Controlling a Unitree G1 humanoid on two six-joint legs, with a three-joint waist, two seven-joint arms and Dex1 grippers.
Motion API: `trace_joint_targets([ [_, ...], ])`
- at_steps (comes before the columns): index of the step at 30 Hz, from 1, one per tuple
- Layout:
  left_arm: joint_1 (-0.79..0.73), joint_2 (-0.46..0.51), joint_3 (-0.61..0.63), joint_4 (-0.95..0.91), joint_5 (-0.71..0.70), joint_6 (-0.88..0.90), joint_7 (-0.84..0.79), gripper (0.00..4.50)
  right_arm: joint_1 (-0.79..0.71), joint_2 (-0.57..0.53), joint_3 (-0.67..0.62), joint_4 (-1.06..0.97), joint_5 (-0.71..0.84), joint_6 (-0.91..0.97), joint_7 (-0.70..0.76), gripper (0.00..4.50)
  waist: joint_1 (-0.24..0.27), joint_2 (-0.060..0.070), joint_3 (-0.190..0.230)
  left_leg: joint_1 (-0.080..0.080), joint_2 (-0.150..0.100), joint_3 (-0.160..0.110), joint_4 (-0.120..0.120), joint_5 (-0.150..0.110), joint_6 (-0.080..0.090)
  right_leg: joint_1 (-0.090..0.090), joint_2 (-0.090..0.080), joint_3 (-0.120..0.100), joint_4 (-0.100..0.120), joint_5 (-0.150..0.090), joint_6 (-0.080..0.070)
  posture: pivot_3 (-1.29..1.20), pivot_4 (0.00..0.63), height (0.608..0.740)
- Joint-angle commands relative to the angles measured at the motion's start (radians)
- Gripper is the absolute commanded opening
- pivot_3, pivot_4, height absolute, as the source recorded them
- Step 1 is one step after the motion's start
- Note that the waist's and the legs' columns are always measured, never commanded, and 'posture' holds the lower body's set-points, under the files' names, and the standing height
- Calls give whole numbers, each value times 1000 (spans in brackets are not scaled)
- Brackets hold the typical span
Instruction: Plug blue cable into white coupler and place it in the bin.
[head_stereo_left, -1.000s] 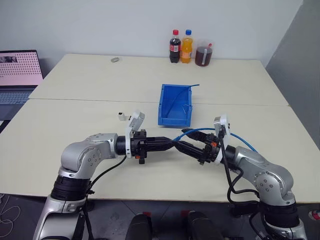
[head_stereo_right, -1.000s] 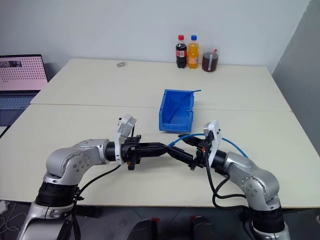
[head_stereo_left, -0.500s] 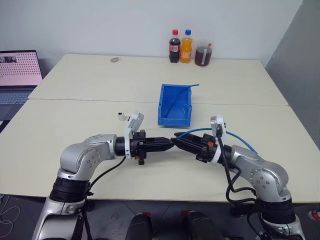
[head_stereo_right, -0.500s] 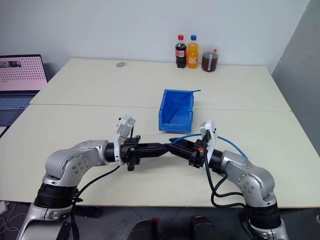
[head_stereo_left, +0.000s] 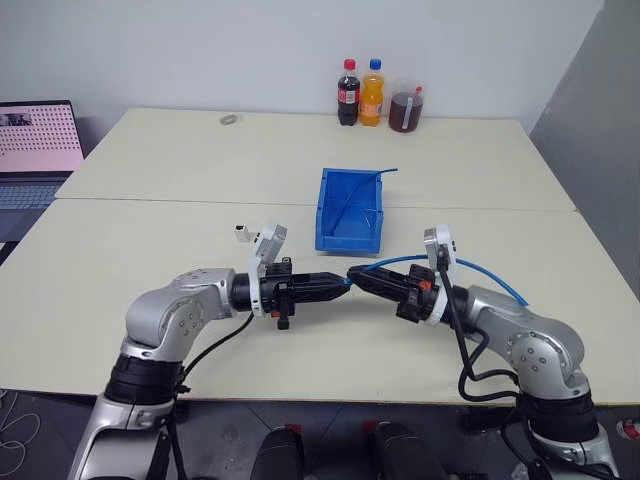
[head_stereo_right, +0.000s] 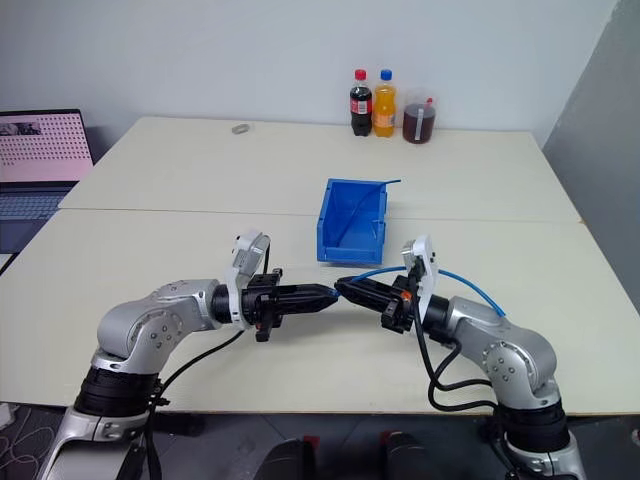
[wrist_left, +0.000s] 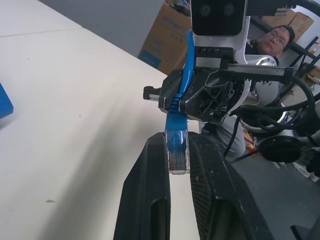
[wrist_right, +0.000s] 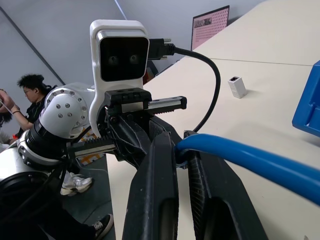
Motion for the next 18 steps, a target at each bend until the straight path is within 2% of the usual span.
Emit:
trace_joint_targets([
  [1, 15, 31, -9, 19, 72, -68, -1, 1190, -11, 2, 22, -29, 12, -22, 29, 9, 0, 0, 0, 0, 0, 0, 0, 0, 0, 0, 0, 0, 0, 0, 0, 0, 150, 740],
  [6, 71, 81, 24, -19, 77, -83, -5, 2315, -16, -5, 37, -9, -47, -79, 22, 4, 0, 0, 0, 0, 0, 0, 0, 0, 0, 0, 0, 0, -1, 0, 0, 0, 150, 740],
  [11, 179, 141, 89, -64, 77, -84, 36, 3130, -20, -7, 49, 26, -141, -168, 12, 2, -4, 1, 1, 0, 1, 0, -2, 0, 0, 0, 0, 0, -3, 0, 0, 0, 150, 740],
  [14, 243, 129, 141, -47, 139, -137, 148, 3798, -26, -10, 56, 54, -201, -224, 12, 2, -2, 1, 1, 0, 1, 1, -2, 0, 0, 0, -1, 0, -4, 0, 0, 0, 150, 740],
  [18, 244, 64, 172, 25, 301, -270, 377, 4500, -28, -13, 66, 79, -248, -269, 22, 1, 6, 0, 1, 0, 0, 1, -2, 0, 0, 0, -2, 0, -4, 0, 0, 0, 150, 740],
])
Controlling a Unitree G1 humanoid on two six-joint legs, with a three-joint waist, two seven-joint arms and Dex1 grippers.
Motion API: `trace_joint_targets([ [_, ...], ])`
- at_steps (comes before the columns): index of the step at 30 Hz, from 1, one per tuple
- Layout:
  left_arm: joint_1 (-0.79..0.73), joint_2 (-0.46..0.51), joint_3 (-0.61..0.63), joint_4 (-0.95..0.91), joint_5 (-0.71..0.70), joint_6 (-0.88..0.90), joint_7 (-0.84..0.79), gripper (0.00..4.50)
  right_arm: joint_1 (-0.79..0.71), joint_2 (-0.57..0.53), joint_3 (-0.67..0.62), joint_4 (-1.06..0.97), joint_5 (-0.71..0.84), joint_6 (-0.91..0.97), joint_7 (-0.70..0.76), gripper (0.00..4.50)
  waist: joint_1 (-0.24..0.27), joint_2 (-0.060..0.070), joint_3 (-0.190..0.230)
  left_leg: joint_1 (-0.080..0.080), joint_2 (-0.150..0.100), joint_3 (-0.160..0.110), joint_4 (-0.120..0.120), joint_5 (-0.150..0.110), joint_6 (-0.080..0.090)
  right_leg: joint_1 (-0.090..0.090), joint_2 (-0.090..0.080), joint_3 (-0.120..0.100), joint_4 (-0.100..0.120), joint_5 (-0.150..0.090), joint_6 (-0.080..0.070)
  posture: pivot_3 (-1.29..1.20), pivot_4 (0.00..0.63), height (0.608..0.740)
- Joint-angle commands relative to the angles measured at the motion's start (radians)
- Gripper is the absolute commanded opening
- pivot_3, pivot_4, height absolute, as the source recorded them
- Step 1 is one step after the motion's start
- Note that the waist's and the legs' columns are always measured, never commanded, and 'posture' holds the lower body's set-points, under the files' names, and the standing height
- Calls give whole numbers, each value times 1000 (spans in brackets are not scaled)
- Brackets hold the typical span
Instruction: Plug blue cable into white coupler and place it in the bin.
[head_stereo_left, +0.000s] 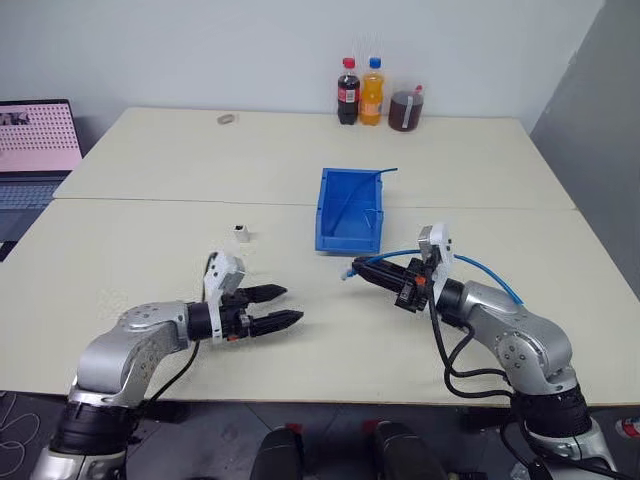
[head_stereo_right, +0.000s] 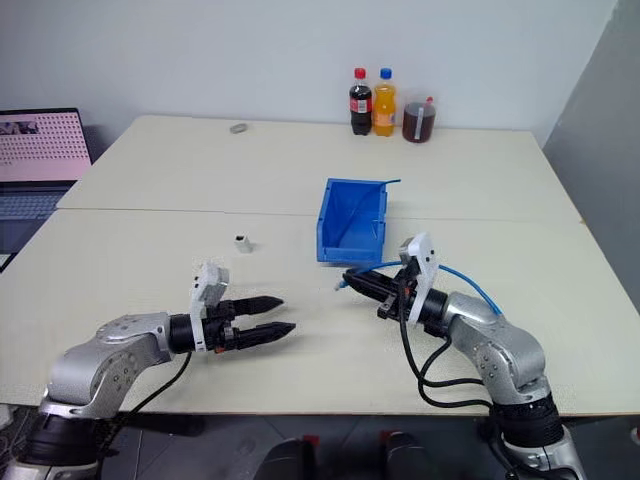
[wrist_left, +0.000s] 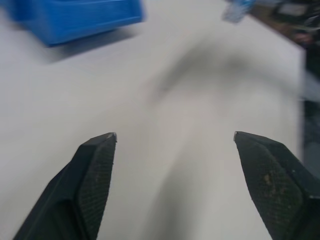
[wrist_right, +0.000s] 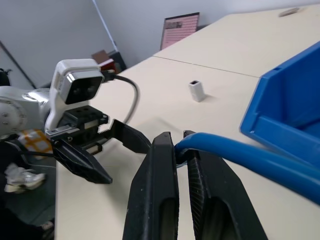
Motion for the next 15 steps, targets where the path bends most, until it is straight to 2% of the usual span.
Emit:
trace_joint_targets([
  [1, -16, -53, 45, 39, 134, -83, 222, 4500, -18, -3, 9, 1, -39, -59, 18, 1, 1, 0, 0, 0, 0, 0, 0, 0, 0, 0, 0, 0, 0, 0, 0, 0, 150, 740],
  [4, -57, -128, 47, 87, 221, -71, 415, 4500, -24, 5, 19, 20, -60, -77, 19, 0, 4, 0, 0, 0, 0, 1, 0, 0, 0, 0, 0, 1, 0, 0, 1, 0, 150, 740],
  [6, -89, -161, 47, 113, 244, -67, 468, 4500, -27, 11, 22, 26, -68, -83, 19, 0, 9, -1, 0, 0, 0, 0, 0, 0, 0, 0, 0, 0, 0, 1, 1, 0, 150, 740],
  [10, -189, -204, 51, 224, 272, -60, 538, 4500, -34, 18, 26, 33, -80, -91, 19, 0, 18, -1, 0, 0, 0, 0, 0, 0, 0, 0, 0, 0, 0, 1, 1, 0, 150, 740],
  [15, -309, -216, 31, 389, 309, -97, 546, 4500, -32, 21, 26, 25, -93, -91, 14, 0, 18, -1, 0, 0, -1, 1, 0, 0, 0, 0, 1, 1, 0, 1, 1, 0, 150, 740],
])
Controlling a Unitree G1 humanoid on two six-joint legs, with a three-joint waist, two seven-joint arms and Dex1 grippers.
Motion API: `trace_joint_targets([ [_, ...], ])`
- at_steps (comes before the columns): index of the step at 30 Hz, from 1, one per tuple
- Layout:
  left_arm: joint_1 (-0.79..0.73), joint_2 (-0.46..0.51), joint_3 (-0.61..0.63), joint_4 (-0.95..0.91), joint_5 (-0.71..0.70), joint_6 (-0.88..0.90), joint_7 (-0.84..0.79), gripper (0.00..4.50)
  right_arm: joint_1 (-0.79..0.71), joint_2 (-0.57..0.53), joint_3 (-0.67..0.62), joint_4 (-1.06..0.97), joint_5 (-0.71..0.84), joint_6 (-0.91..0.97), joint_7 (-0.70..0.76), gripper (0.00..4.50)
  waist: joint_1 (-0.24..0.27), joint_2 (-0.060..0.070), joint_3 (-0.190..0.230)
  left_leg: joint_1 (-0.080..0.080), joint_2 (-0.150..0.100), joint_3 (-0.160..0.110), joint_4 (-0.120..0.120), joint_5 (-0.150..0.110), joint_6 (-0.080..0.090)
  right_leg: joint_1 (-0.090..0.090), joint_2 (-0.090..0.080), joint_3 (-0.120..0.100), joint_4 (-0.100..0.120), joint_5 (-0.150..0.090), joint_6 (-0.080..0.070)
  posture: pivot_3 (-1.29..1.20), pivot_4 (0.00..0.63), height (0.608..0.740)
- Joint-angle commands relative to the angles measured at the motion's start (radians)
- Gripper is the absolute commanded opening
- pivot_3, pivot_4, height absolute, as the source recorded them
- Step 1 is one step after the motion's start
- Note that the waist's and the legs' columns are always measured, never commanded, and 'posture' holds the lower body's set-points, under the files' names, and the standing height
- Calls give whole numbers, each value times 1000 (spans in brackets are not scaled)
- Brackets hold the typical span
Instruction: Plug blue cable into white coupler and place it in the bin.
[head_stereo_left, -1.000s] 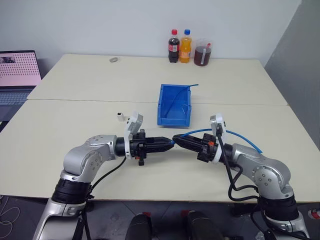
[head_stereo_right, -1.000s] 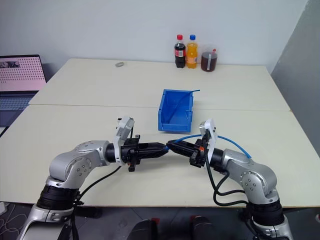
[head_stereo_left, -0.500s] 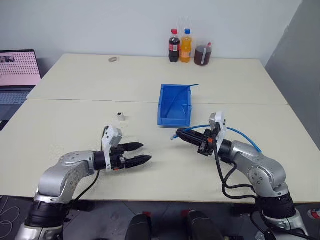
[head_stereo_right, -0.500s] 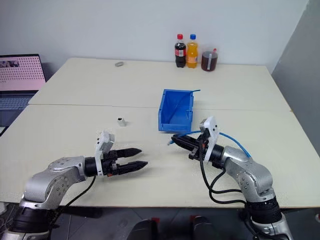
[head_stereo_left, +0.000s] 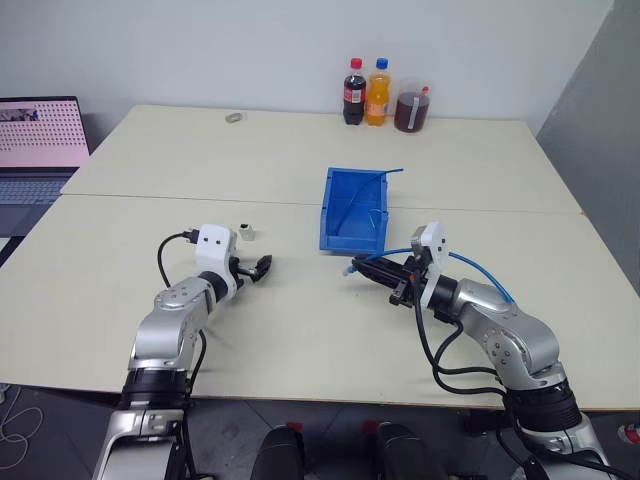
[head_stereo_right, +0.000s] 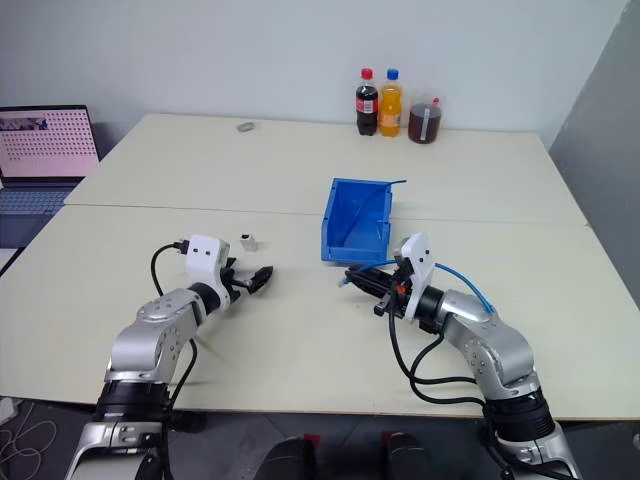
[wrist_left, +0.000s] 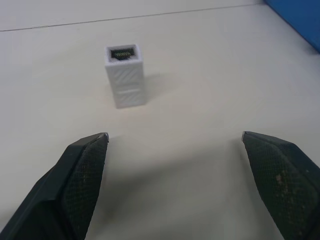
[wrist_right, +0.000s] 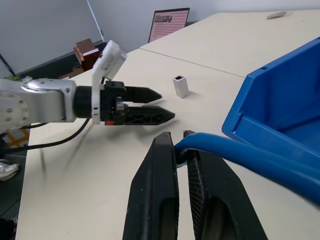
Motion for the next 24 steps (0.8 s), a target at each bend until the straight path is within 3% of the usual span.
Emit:
trace_joint_targets([
  [1, -68, -4, -2, 85, 28, -43, 1, 4500, -14, 5, -4, -33, -3, -18, 3, 0, 1, 0, 0, 0, 0, 0, 0, 0, 0, 0, 0, 0, 0, 0, 0, 0, 150, 740],
  [11, -275, -23, -21, 408, 76, -168, -34, 4500, -10, 3, 8, -49, -17, -17, -9, 0, 2, 0, 0, 0, 0, 0, 0, 0, 0, 0, 0, 0, 0, 0, 0, 0, 150, 740],
  [18, -338, -32, -12, 522, 85, -214, -45, 4500, -6, 4, 12, -56, -28, -15, -8, 0, 1, 0, 0, -1, 0, 0, 0, 0, 0, 0, 0, -1, 0, 0, 0, 0, 150, 740],
  [24, -348, -31, -9, 547, 85, -218, -46, 3395, -1, 3, 15, -61, -32, -13, -9, 0, 2, 0, 0, -1, 0, 0, 0, 0, 0, 0, 0, -1, 0, 0, 0, 0, 150, 740],
])
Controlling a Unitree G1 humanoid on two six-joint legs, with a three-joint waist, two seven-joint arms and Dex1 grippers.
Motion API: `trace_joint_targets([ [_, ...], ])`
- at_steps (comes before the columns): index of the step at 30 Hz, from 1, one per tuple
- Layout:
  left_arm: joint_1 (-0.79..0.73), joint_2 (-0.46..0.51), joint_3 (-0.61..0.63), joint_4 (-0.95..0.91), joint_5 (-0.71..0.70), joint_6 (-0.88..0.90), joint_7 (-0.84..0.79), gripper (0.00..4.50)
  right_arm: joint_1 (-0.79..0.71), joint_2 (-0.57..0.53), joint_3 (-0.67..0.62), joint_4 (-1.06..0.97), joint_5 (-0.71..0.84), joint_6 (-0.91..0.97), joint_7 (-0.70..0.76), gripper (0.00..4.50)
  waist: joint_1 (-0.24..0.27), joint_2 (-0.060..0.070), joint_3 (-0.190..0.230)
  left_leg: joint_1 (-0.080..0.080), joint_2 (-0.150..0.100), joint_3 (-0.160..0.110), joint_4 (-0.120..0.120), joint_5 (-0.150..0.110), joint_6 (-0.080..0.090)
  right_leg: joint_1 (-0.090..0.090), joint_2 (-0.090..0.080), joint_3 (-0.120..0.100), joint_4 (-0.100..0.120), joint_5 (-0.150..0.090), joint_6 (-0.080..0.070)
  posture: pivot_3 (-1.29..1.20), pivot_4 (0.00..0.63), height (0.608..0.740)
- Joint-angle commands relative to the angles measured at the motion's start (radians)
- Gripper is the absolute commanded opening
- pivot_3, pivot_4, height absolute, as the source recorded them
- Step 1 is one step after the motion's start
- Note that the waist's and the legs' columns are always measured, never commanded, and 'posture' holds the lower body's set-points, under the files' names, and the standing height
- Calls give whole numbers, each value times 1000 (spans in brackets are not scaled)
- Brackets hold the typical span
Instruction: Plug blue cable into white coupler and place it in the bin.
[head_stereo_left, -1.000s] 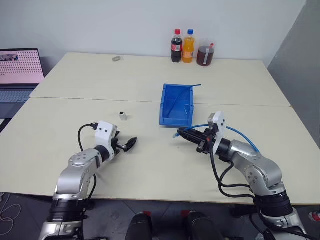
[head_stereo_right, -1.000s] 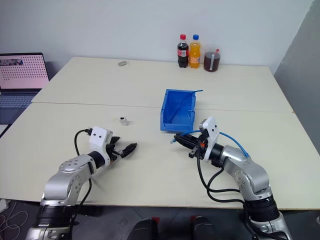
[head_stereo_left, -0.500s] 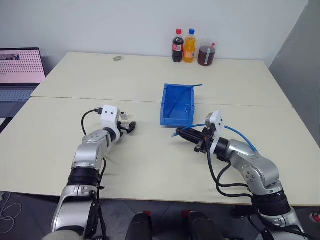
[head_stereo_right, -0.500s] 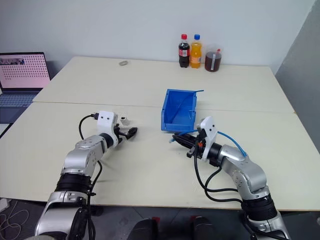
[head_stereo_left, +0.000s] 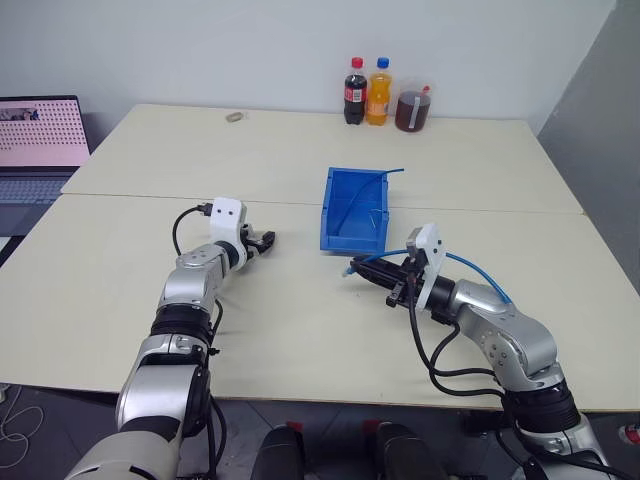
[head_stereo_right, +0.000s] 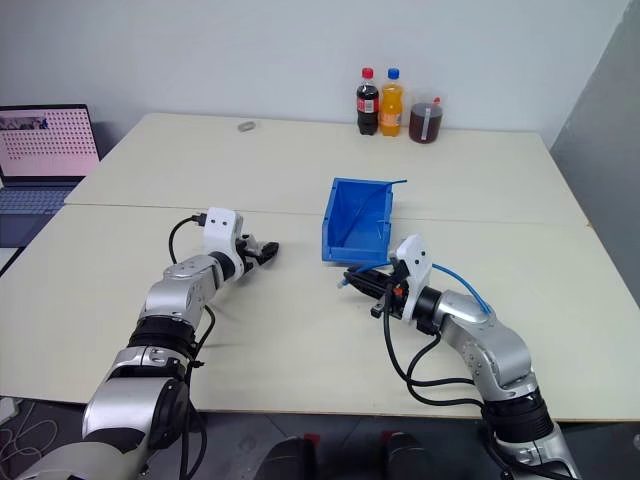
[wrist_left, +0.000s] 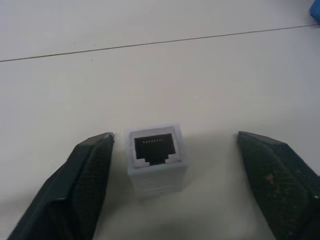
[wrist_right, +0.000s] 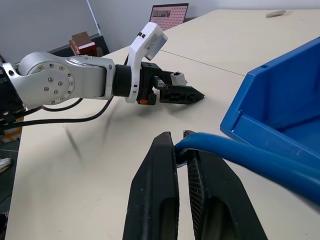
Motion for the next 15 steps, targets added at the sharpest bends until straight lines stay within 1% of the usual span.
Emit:
trace_joint_targets([
  [1, -21, 0, 7, 1, 8, -8, -7, 3205, -4, 2, -4, -51, 3, -13, 1, 0, 0, 0, 0, 0, 0, 0, 0, 0, 0, 0, 0, 0, 0, 0, 0, 0, 150, 740],
  [11, -14, 4, 6, -3, 16, 8, -1, 1008, -9, 12, -2, -41, -4, -20, -4, 0, 1, 0, 0, 0, 0, 0, 0, 0, 0, 0, 0, 0, 0, 0, 0, 0, 150, 740],
  [12, -12, 4, 6, -8, 18, 14, -1, 843, -9, 13, -2, -40, -6, -22, -6, 0, 1, 0, 0, 0, 0, 0, 0, 0, 0, 0, 0, 0, 0, 0, 0, 0, 150, 740],
  [15, 10, 7, 1, -48, 21, 31, -6, 811, -7, 14, -2, -45, -14, -26, -11, 0, 0, 0, 0, 0, 0, 0, 0, 0, 0, 0, 0, 0, 0, 0, 0, 0, 150, 740],
])
